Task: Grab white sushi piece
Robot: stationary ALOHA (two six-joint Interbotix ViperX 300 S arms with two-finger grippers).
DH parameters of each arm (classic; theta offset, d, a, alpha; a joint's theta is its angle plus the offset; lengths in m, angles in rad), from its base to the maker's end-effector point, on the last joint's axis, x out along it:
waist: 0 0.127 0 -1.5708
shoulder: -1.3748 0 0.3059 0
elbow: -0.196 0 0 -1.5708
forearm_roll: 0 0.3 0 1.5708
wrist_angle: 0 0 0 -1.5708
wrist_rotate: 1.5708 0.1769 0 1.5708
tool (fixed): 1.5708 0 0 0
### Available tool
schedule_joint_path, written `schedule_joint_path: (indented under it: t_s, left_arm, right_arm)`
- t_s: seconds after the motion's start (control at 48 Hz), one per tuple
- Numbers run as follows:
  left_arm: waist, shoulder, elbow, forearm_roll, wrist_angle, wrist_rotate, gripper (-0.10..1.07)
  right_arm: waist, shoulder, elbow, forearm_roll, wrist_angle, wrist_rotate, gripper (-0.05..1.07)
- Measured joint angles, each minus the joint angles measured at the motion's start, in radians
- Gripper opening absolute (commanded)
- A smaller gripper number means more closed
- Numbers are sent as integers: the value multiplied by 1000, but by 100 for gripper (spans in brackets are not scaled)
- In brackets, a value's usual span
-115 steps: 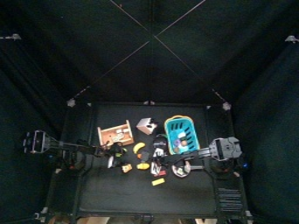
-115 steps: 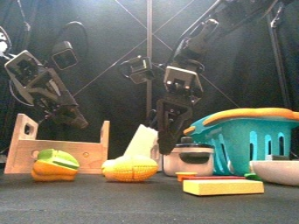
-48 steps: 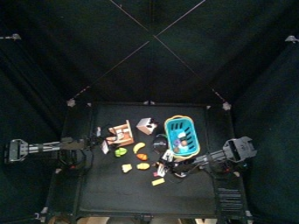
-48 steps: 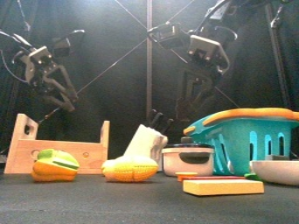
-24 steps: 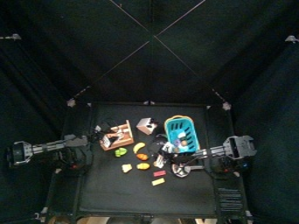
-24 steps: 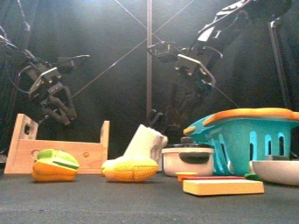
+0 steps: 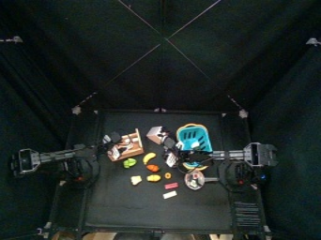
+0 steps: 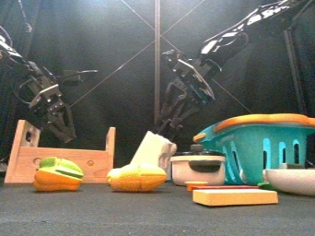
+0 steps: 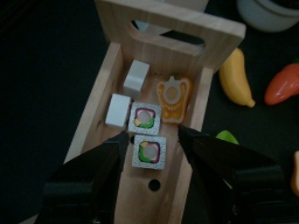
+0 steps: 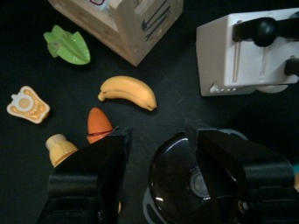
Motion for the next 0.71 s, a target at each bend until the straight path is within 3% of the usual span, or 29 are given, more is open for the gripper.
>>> schedule_joint_path:
  t_s: [0.229, 0.458, 0.708]
  left_arm:
    - [17, 35, -21, 5, 5, -2, 86]
    - [77, 83, -41, 34, 0, -2, 87]
    - [57, 152, -49, 31, 6, -2, 88]
  right_arm:
    - [-28, 0, 5, 5, -31, 0, 87]
    - [-55, 0, 17, 8, -48, 0, 87]
    - [-61, 5, 23, 18, -66, 2, 87]
